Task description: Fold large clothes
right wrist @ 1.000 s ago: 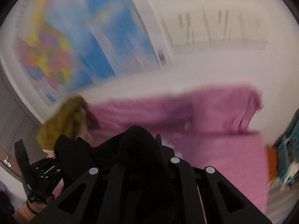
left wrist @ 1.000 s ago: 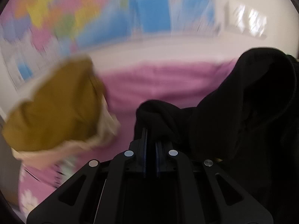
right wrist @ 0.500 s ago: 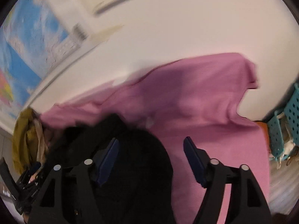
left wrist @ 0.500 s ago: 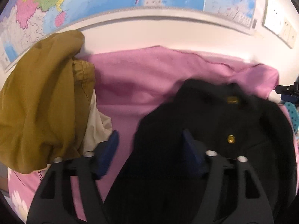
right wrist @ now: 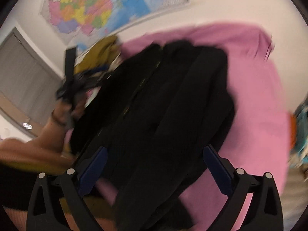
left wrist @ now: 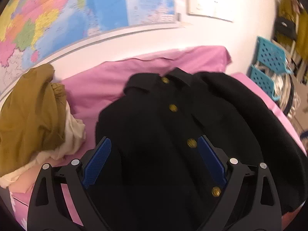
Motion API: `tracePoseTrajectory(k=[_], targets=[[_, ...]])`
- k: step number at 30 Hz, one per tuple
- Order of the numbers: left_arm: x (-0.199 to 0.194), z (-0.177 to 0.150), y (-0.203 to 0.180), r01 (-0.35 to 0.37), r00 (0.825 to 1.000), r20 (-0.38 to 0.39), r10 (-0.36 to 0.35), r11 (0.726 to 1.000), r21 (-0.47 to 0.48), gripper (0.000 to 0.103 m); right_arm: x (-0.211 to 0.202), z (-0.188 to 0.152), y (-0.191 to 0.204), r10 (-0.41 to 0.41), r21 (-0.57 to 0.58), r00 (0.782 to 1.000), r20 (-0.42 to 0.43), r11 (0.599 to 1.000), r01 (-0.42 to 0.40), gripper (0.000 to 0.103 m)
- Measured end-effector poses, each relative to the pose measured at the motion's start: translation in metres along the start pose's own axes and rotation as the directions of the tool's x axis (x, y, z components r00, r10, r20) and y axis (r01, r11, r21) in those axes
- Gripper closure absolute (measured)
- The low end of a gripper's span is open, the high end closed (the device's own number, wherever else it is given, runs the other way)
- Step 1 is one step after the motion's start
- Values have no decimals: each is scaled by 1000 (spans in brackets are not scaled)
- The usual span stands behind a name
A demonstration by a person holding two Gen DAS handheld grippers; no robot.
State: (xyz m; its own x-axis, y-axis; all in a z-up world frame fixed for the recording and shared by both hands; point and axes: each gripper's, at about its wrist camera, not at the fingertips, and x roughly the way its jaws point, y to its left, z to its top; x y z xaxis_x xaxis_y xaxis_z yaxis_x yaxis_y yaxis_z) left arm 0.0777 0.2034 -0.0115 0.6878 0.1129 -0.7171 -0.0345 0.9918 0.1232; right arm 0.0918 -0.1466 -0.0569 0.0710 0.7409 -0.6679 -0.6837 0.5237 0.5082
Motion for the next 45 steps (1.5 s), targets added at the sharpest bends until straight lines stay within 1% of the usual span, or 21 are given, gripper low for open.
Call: tracePoseTrajectory(k=[3,5,6,7,9,11,13,16,20,23,26,27,29,31,32,34,37,40,41,42,45], targets=[[-5,-11,-15,14,1000,-4,-14,1000,26,12,7,-27,7,93,25,996,-2,995,-93,6],[-8,-16,-21,27,1000,-5,-26,999,24,11,15,-37,9,106,47,994,-6,993,-106,19],[-10,-17,-23,25,1000,-6,-25,999,21,11,18,-38,11,76,31,997,-15,997,-76,64],[-15,-18,-24,25,1000,-6,-25,1000,18,11,19,-37,9,58,32,998,-23,998,-57,99],[-20,-21,-25,21,1000,-3,-21,1000,15,11,-2,-27,-3,52,78,997,58,995,-56,98],[-30,-24,-22,9,1000,11,-9,1000,15,11,-44,-16,-10,-37,72,984,177,997,24,99],[-40,-27,-17,-8,1000,19,8,1000,12,11,-91,-3,-25,-128,123,946,298,988,95,99],[-56,-34,0,-50,998,46,51,999,-11,9,-133,11,-53,-247,212,892,379,961,176,99],[-69,-53,18,-79,996,36,81,996,-45,8,-134,12,-104,-286,350,897,336,922,162,98],[-68,-71,26,-109,994,1,110,993,-41,8,-97,7,-117,-343,375,911,228,895,243,95],[-67,-85,34,-121,992,-42,119,992,-42,8,-61,-11,-136,-380,419,918,114,856,302,77],[-69,-89,39,-130,991,-48,128,990,-48,8,-53,-18,-139,-404,432,912,79,838,333,65],[-77,-95,48,-134,990,-48,131,990,-53,7,-55,-29,-139,-464,453,883,68,803,387,56],[-85,-102,56,-141,990,-37,139,988,-54,6,-71,-35,-124,-515,461,849,121,786,411,31],[-89,-105,60,-132,991,-34,130,990,-57,6,-89,-39,-109,-563,470,806,185,770,431,26],[-93,-113,67,-42,998,-49,39,997,-70,6,-109,-44,-78,-552,432,780,295,805,407,18],[-91,-126,68,62,995,-75,-67,996,-64,6,-109,-53,-27,-401,281,831,386,909,308,15],[-78,-138,62,81,988,-127,-85,996,-36,6,-66,-57,6,-329,167,896,297,942,291,15],[-73,-140,61,68,986,-148,-72,997,-35,11,-44,-60,11,-283,142,925,254,957,254,15],[-69,-142,61,51,985,-160,-56,998,-35,26,-28,-62,11,-256,138,942,218,963,230,15],[-62,-141,77,24,984,-176,-40,995,-96,56,19,-71,6,-223,170,968,115,965,202,15]])
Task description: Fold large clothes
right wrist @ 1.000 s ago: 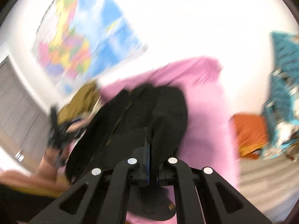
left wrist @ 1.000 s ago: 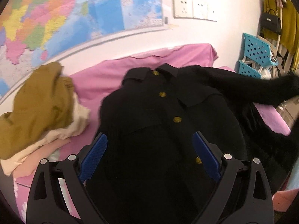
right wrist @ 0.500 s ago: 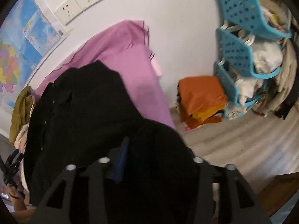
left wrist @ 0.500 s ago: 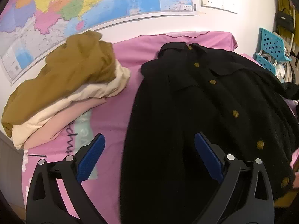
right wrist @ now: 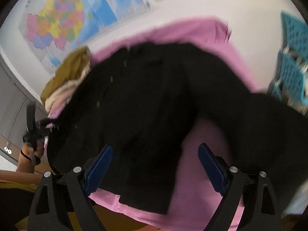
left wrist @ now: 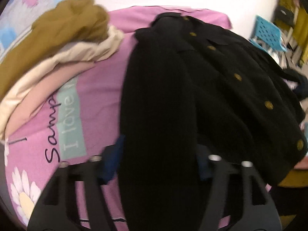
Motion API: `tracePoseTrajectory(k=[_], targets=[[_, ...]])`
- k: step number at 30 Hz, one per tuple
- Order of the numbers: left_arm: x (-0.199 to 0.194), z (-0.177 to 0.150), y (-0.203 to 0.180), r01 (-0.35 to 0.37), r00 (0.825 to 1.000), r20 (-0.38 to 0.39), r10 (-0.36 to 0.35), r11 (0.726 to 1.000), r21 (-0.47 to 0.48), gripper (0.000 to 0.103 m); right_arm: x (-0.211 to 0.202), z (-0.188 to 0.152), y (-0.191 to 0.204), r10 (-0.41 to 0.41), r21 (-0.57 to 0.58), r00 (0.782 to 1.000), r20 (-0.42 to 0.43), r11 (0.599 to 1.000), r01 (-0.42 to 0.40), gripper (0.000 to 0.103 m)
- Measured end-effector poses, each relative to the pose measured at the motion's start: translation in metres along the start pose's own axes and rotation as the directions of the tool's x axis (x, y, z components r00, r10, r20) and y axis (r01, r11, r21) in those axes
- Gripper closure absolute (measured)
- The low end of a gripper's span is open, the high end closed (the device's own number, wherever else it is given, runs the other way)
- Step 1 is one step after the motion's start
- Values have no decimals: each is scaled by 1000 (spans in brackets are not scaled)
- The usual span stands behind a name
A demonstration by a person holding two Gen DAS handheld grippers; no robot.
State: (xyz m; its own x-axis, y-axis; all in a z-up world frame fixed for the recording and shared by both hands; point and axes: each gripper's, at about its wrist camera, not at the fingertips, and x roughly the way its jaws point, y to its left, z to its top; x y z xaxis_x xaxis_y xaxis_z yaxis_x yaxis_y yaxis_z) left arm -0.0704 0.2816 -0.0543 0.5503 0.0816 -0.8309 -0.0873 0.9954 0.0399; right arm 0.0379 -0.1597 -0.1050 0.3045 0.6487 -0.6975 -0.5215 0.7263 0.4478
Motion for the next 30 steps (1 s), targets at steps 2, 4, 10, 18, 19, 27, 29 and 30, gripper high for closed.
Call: tracePoseTrajectory(k=[2,4,10,18,19,27,29,30], targets=[[-7,3,16,-43,999,22,44,998,-45,72,19,-10,0,24,30,999,-43,999,-22,16],[-16,8,35,-93,994,37,98,989,-114,76,27,-15,0,2,36,999,-43,999,-1,41],[-37,11,52,-346,931,42,362,914,-210,15,-2,-10,-24,26,108,996,83,993,-35,87],[-55,1,28,-200,964,132,231,957,-211,6,2,-15,-47,68,195,996,58,978,-78,60],[-59,-4,28,-132,975,151,165,969,-208,6,3,-17,-46,73,196,996,60,977,-84,47],[-96,-48,-24,330,904,281,-322,944,19,19,4,-20,-39,146,153,988,53,976,-152,38],[-86,-59,-49,365,900,228,-371,928,72,20,4,-20,-39,152,152,987,59,975,-160,38],[-80,-61,-56,353,909,207,-363,932,82,19,4,-19,-38,152,148,987,59,976,-159,38]])
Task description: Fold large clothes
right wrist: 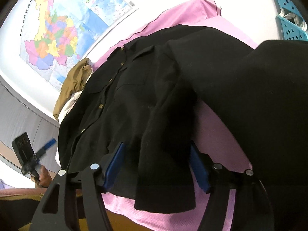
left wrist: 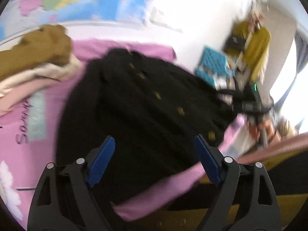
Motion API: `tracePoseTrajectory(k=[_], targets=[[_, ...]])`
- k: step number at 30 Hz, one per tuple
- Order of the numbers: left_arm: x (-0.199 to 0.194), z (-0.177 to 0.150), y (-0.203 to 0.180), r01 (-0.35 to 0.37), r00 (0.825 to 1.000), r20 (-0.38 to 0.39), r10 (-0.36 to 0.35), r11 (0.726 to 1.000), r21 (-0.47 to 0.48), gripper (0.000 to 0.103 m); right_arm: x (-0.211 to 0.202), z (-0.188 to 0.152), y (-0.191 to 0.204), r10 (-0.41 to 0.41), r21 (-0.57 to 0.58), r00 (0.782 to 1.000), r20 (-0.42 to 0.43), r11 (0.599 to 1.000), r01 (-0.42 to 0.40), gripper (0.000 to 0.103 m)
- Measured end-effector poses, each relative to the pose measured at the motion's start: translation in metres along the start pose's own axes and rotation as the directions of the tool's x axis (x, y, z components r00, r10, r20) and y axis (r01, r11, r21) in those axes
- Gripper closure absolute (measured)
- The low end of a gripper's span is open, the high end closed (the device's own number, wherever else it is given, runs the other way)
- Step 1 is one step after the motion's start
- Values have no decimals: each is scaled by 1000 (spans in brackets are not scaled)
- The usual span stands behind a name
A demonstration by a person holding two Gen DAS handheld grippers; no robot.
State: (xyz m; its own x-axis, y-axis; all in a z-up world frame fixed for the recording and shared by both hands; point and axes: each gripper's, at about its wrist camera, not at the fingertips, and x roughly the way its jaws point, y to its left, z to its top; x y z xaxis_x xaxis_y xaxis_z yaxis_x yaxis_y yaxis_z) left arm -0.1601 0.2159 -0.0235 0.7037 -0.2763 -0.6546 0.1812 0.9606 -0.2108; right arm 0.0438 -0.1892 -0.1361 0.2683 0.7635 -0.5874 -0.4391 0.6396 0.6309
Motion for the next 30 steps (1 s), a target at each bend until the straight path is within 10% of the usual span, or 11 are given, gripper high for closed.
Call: tracePoseTrajectory(k=[4,8,9,12,16,18,21,25,30], targets=[[36,-15,25,-45,992,-124,29,990,-131,26,1,0,-2,6,-2,1000,0,1000,-6,38],[19,-19,62,29,996,-74,-54,951,-308,43,3,0,0,-6,-20,1000,2,1000,6,38],[12,-20,67,24,997,-56,-45,944,-329,35,3,0,0,-3,-16,1000,4,1000,3,38],[-18,-21,97,-206,978,-52,202,902,-379,19,2,0,-3,14,-11,1000,7,1000,-14,38],[-36,-28,119,-326,943,-94,318,833,-447,21,2,0,-5,24,-9,1000,9,1000,-24,38],[-40,-25,109,-298,952,-68,300,847,-440,21,2,0,-5,23,-10,1000,8,1000,-22,37],[-35,-17,69,-206,978,-17,210,936,-286,15,2,1,-5,25,-6,1000,7,1000,-25,37],[-4,-25,40,-298,950,-129,286,950,-90,15,2,1,-5,32,-4,999,8,999,-32,35],[-14,-43,84,-240,967,-164,195,914,-327,88,2,0,-4,36,-13,999,12,999,-36,35]])
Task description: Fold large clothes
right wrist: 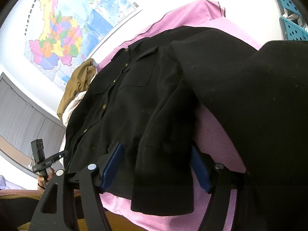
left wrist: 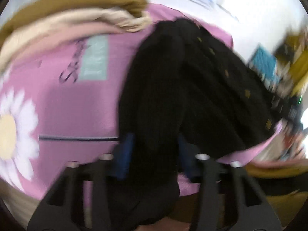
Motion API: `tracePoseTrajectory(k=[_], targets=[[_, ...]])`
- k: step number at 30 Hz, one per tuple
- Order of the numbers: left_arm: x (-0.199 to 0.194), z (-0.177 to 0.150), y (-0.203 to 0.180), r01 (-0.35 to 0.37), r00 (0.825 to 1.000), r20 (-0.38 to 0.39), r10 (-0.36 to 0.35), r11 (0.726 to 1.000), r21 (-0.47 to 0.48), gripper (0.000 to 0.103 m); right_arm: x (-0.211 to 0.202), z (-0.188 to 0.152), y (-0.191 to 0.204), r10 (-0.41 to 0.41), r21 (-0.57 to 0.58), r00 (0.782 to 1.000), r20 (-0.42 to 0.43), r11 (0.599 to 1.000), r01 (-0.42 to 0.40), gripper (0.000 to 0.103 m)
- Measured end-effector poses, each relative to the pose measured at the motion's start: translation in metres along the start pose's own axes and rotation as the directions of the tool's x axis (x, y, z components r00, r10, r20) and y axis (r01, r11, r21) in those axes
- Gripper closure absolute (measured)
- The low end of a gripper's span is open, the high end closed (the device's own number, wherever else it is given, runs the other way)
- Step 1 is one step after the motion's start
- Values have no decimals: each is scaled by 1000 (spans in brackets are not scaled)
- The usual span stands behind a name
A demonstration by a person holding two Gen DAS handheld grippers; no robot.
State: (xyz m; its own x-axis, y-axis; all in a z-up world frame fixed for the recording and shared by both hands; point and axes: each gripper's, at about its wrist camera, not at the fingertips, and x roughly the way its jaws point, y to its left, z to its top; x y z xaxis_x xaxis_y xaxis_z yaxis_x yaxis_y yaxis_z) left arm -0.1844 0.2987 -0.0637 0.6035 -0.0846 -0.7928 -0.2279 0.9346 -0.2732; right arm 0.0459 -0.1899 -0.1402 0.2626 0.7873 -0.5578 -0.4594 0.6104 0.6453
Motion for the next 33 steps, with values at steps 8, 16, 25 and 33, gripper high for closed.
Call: tracePoseTrajectory(k=[8,16,25,33], targets=[[-54,58,24,-319,936,134,326,945,-71,84,1,1,0,4,-2,1000,2,1000,-4,35],[-46,62,2,-291,945,158,286,957,10,35,0,-2,-1,9,10,1000,11,1000,-10,36],[14,4,-45,21,998,-56,-14,994,112,12,-2,-2,-2,43,18,999,13,999,-43,30],[12,-5,-62,132,991,-34,-129,984,116,92,-23,-6,-5,97,36,992,75,994,-100,93]])
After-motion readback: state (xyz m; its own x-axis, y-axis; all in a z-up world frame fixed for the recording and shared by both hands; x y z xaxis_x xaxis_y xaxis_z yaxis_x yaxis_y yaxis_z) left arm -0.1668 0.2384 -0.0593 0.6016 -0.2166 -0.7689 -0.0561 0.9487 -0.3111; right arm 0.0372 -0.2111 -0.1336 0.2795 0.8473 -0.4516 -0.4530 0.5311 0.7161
